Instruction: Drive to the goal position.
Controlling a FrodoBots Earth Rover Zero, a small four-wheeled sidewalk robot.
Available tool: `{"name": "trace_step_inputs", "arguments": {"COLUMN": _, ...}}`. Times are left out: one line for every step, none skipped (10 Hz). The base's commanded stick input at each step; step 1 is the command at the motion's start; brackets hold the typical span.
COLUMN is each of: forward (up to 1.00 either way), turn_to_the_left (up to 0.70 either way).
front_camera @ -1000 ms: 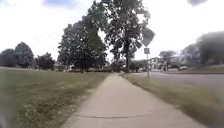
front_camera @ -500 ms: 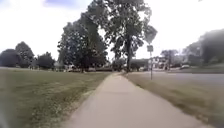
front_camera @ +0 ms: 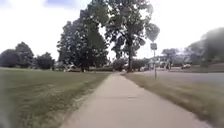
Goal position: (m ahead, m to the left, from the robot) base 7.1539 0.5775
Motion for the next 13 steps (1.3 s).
{"name": "trace_step_inputs", "arguments": {"forward": 1.0, "turn_to_the_left": 0.0}}
{"name": "trace_step_inputs", "arguments": {"forward": 1.0, "turn_to_the_left": 0.0}}
{"name": "trace_step_inputs", "arguments": {"forward": 1.0, "turn_to_the_left": 0.0}}
{"name": "trace_step_inputs", "arguments": {"forward": 1.0, "turn_to_the_left": 0.0}}
{"name": "trace_step_inputs", "arguments": {"forward": 1.0, "turn_to_the_left": 0.0}}
{"name": "trace_step_inputs", "arguments": {"forward": 1.0, "turn_to_the_left": 0.0}}
{"name": "trace_step_inputs", "arguments": {"forward": 1.0, "turn_to_the_left": 0.0}}
{"name": "trace_step_inputs", "arguments": {"forward": 1.0, "turn_to_the_left": 0.0}}
{"name": "trace_step_inputs", "arguments": {"forward": 1.0, "turn_to_the_left": 0.0}}
{"name": "trace_step_inputs", "arguments": {"forward": 1.0, "turn_to_the_left": 0.0}}
{"name": "trace_step_inputs", "arguments": {"forward": 1.0, "turn_to_the_left": 0.0}}
{"name": "trace_step_inputs", "arguments": {"forward": 1.0, "turn_to_the_left": 0.0}}
{"name": "trace_step_inputs", "arguments": {"forward": 1.0, "turn_to_the_left": 0.0}}
